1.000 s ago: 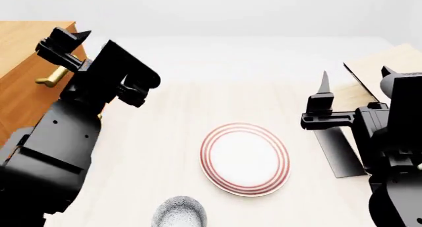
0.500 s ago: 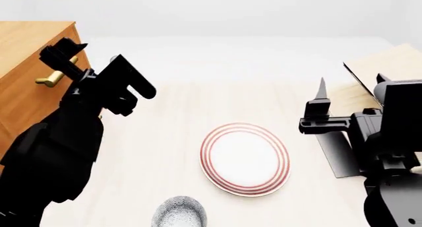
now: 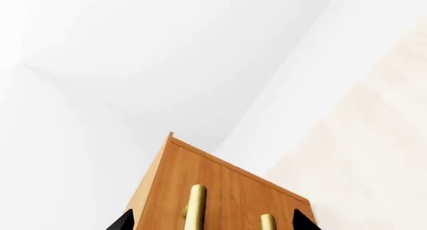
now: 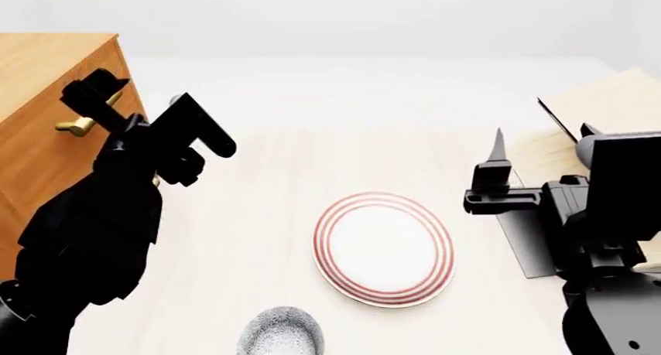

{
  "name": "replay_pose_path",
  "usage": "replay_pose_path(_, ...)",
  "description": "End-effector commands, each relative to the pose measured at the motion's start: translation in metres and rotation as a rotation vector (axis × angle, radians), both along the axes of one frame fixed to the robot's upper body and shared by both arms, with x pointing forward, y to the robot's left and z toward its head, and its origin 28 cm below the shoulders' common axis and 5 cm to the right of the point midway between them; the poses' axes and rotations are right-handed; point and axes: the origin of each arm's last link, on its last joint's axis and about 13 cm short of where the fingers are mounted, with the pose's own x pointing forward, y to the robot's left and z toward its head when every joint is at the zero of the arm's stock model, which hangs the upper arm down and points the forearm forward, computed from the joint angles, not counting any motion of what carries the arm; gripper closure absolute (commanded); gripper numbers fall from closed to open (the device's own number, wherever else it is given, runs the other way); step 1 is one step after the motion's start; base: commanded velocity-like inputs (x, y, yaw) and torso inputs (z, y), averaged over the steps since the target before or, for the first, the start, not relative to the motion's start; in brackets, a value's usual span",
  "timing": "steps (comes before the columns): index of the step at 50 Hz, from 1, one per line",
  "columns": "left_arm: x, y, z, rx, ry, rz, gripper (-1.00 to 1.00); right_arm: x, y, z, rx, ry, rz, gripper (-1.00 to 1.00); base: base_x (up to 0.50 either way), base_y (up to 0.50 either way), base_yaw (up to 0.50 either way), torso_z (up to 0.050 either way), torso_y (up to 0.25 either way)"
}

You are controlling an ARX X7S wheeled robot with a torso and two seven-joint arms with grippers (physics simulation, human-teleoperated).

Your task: Open the top drawer of the cabinet and put the bowl in it.

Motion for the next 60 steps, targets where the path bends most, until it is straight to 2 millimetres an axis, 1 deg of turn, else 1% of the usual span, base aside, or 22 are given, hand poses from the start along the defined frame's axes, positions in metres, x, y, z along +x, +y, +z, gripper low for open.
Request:
replay_pose_path(1,0.006,0.005,-0.004,0.010,0.014,0.037,-1.00,0.001,0.000,-0.002,0.007,0.007,0.002,-1.00,0.00,0.00,0.00,0.000,0.000)
replay_pose_path(9,0.011,0.014,-0.005,0.005,0.019,0.084,-1.00,0.002,0.000,-0.003,0.008,0.010,0.002,-1.00,0.00,0.00,0.00,0.000,0.000)
replay_pose_path(20,0.018,0.021,-0.014,0.018,0.029,0.122,-1.00,0.004,0.000,-0.005,0.010,0.017,0.003,-1.00,0.00,0.00,0.00,0.000,0.000)
replay_pose_path(51,0.034,0.032,-0.026,0.000,0.057,0.203,-1.00,0.009,-0.001,-0.015,0.018,0.037,-0.005,-1.00,0.00,0.00,0.00,0.000,0.000)
replay_pose_path(60,0.038,0.039,-0.027,0.004,0.053,0.246,-1.00,0.010,-0.001,-0.016,0.020,0.042,-0.006,-1.00,0.00,0.00,0.00,0.000,0.000)
